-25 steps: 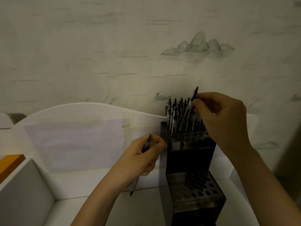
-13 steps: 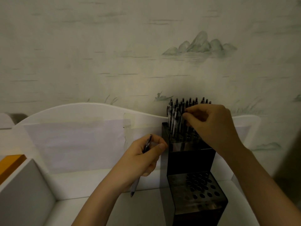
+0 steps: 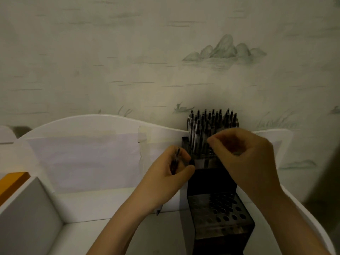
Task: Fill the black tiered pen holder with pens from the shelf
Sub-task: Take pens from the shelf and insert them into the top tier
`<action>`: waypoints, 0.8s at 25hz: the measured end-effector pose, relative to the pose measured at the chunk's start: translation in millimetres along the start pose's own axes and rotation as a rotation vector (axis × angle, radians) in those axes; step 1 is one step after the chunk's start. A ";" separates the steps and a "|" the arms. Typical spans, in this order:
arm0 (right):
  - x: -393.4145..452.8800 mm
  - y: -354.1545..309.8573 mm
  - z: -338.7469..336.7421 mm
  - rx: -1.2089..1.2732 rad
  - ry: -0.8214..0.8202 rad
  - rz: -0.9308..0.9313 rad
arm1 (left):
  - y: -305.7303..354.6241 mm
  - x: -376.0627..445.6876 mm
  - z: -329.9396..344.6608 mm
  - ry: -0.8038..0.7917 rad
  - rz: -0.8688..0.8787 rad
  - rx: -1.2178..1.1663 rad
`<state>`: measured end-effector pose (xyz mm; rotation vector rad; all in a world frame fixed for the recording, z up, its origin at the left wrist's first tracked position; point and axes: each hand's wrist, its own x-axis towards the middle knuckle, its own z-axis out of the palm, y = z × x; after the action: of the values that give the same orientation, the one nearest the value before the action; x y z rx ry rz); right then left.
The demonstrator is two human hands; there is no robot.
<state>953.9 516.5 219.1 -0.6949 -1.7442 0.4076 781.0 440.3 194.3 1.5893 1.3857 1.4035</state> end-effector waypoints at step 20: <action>13.0 -13.4 -20.7 0.460 0.016 0.183 | 12.9 -11.3 0.6 -0.036 0.033 0.101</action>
<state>968.2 513.0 242.7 -0.5198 -1.5000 0.8937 786.7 426.2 202.3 1.7006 1.4351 1.3357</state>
